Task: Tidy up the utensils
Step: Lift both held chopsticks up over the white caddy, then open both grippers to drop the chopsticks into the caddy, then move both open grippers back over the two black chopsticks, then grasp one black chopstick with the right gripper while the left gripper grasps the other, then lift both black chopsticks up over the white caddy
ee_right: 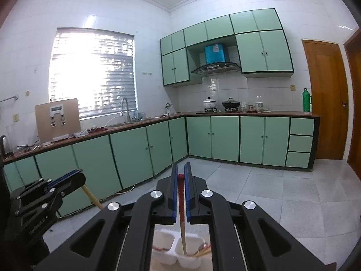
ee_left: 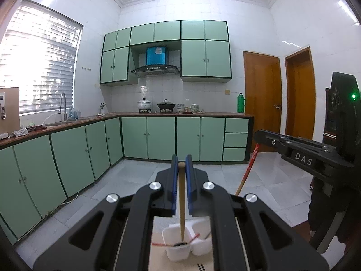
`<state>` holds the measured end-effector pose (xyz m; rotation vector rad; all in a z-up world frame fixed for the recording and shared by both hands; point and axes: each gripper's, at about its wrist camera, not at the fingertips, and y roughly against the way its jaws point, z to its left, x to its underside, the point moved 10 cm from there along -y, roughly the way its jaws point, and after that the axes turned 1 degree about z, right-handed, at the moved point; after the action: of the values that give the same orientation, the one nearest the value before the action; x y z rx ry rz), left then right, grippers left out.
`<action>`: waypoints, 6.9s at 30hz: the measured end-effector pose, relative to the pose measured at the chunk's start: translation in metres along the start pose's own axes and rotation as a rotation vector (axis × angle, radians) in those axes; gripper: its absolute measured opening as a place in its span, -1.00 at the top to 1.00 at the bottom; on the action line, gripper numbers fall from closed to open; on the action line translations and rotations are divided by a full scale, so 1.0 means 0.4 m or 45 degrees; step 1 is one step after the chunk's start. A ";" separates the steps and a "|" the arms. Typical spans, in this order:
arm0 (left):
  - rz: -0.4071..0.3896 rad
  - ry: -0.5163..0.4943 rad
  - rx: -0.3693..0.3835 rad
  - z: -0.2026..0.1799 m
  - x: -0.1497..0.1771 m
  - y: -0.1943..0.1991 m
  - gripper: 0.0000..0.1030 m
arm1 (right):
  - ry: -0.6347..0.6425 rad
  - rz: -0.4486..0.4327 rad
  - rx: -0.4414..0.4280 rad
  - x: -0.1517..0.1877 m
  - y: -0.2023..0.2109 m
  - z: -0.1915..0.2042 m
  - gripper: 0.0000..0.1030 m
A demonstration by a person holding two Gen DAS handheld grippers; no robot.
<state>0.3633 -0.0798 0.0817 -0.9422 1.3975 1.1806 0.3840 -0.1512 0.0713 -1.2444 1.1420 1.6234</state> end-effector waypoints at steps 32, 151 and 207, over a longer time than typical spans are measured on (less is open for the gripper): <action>0.136 0.081 -0.032 0.062 0.165 -0.021 -0.08 | -0.049 0.194 0.178 0.239 0.000 -0.123 -0.20; 0.936 0.056 -0.040 -0.168 0.960 0.202 0.88 | -0.233 0.778 0.204 1.009 0.288 -0.053 0.88; 0.172 0.000 0.115 -0.080 0.118 0.185 0.89 | 0.137 0.221 -0.030 0.143 0.176 0.063 0.88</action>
<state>0.2777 -0.0934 0.0472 -0.7946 1.5213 1.2063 0.2987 -0.1446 0.0320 -1.2912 1.3331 1.7180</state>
